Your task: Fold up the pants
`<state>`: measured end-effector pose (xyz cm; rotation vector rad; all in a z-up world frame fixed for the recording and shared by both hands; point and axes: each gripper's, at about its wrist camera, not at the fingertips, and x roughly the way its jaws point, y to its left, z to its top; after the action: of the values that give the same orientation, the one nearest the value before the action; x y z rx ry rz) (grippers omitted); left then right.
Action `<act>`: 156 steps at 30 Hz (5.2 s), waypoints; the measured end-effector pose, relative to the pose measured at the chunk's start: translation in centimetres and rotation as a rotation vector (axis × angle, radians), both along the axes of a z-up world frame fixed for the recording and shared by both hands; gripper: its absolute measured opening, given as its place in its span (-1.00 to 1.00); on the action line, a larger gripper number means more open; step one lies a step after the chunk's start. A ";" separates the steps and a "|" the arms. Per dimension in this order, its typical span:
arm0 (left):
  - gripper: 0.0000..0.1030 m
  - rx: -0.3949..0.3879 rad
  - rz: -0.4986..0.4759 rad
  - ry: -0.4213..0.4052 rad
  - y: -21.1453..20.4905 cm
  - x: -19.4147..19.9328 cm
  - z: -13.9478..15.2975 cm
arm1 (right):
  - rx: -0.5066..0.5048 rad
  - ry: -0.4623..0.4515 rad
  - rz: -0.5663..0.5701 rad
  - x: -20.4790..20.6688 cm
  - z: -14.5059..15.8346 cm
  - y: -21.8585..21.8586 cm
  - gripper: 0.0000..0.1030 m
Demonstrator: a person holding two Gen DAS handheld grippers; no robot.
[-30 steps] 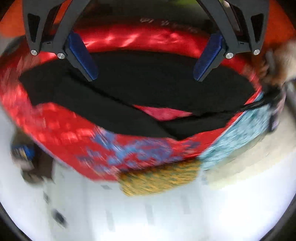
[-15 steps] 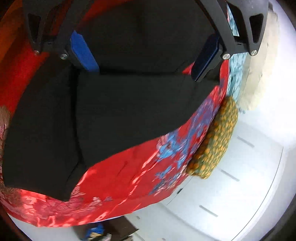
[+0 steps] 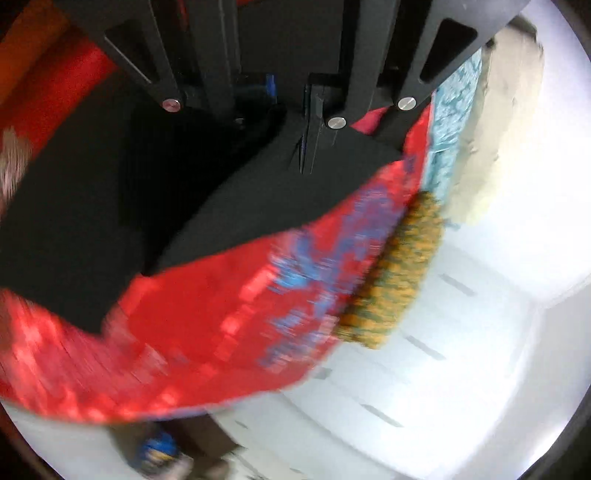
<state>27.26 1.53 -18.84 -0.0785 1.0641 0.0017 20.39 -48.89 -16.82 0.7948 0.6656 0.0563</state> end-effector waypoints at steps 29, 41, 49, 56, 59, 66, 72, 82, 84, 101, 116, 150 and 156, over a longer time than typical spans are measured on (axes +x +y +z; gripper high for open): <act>-0.35 -0.698 0.415 0.121 5.2 23.2 -6.2 | 0.009 -0.298 0.319 -6.2 8.8 0.5 -0.79; -0.90 -0.639 0.362 -0.266 9.6 12.8 8.6 | -0.126 -0.213 0.353 1.5 10.4 -1.8 -0.79; -0.89 -0.411 0.340 -0.182 8.5 -2.4 3.1 | -0.154 0.103 0.276 3.4 3.9 -4.6 -0.79; -0.86 -0.395 0.317 -0.048 5.5 -4.3 -2.2 | -0.338 0.504 0.247 2.7 -4.0 -4.8 -0.79; -0.85 -0.375 0.271 -0.056 4.3 -4.6 -1.6 | -0.348 0.523 0.219 1.8 -4.0 -5.8 -0.79; -0.85 -0.375 0.211 -0.002 1.5 -4.6 -3.0 | -0.290 0.570 0.107 0.2 -4.4 -10.0 -0.79; -0.85 -0.375 0.158 0.012 -0.1 -4.6 -3.1 | -0.423 0.508 0.029 0.0 -2.1 -10.9 -0.79; -0.84 -0.338 0.091 0.067 -1.7 -5.3 -4.2 | -0.502 0.592 -0.032 -0.5 -2.8 -11.7 -0.80; -0.84 -0.326 0.088 0.075 -1.9 -5.3 -4.3 | -0.511 0.599 -0.030 -0.4 -3.0 -11.6 -0.80; 0.22 -0.309 0.157 0.161 0.9 -9.7 -2.2 | -0.596 0.410 -0.148 -2.3 1.6 -10.2 0.84; 0.37 0.020 0.050 0.052 4.1 -3.1 -2.0 | -0.590 0.254 0.226 1.7 2.1 6.3 0.85; 0.88 0.072 0.088 0.120 3.4 -6.2 -4.8 | -0.740 0.245 0.513 -1.4 -6.4 19.0 1.00; 0.93 0.081 0.079 0.117 3.3 -6.1 -4.9 | -0.750 0.227 0.501 -1.2 -6.5 19.2 1.00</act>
<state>21.13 4.83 -23.75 -0.0473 1.1756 0.1217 19.16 -29.65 -23.32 -0.1008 1.0049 0.1614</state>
